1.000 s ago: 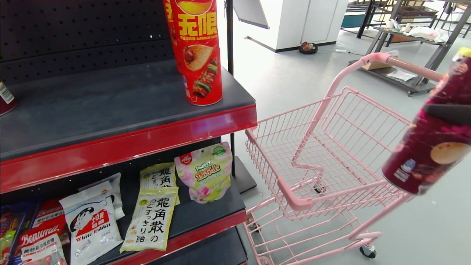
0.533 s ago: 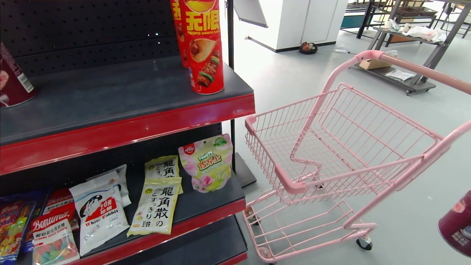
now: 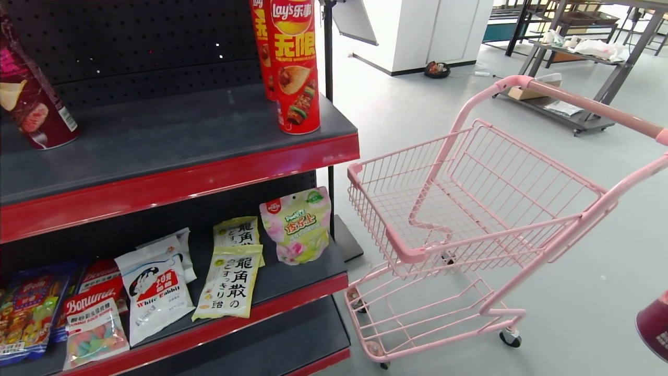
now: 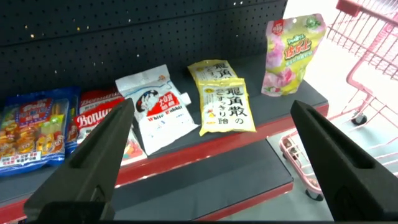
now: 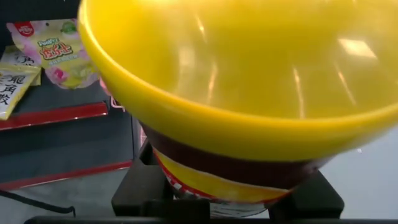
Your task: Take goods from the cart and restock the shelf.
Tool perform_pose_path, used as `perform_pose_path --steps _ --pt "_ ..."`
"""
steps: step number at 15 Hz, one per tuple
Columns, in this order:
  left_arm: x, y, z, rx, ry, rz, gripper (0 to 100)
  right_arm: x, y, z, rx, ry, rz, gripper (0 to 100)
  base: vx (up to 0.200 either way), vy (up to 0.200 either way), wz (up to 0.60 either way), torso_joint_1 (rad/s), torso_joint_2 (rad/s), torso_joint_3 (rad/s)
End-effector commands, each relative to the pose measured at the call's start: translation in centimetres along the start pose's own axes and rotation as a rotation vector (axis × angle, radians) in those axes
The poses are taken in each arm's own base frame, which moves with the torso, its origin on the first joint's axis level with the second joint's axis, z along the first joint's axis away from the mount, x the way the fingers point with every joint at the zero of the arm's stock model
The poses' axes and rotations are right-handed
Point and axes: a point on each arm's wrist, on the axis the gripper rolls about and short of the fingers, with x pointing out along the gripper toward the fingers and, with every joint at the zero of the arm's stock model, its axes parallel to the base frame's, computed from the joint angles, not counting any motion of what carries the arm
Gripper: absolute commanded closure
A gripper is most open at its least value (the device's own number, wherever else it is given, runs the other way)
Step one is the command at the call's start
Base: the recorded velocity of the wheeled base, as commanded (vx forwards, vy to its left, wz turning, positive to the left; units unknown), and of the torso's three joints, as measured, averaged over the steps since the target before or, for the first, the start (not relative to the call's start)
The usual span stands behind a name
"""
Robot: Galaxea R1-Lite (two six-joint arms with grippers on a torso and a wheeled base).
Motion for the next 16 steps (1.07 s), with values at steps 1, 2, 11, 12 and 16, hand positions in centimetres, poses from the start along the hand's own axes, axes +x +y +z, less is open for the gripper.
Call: perform_pose_path --steps 1,2,11,12,16 --pt "0.01 0.00 0.00 0.000 0.001 0.000 0 0.01 0.01 -0.04 0.001 0.002 0.001 100 0.000 0.000 0.00 0.105 -0.44 -0.320" --pt "0.01 0.00 0.00 0.000 0.001 0.000 0 -0.01 0.01 -0.08 0.001 0.002 0.001 100 0.000 0.000 0.00 0.115 -0.47 -0.339" --pt "0.01 0.00 0.00 0.000 0.001 0.000 0 0.22 0.04 -0.09 -0.001 0.005 0.010 100 0.000 0.000 0.00 0.179 -0.54 -0.367" --pt "0.01 0.00 0.00 0.000 0.001 0.000 0 0.26 0.04 -0.09 -0.002 0.006 0.013 100 0.000 0.000 0.00 0.227 -0.61 -0.373" --pt "0.01 0.00 0.00 0.000 0.001 0.000 0 0.57 0.04 0.01 -0.004 0.015 0.018 100 0.000 0.000 0.00 0.210 -0.53 -0.322"
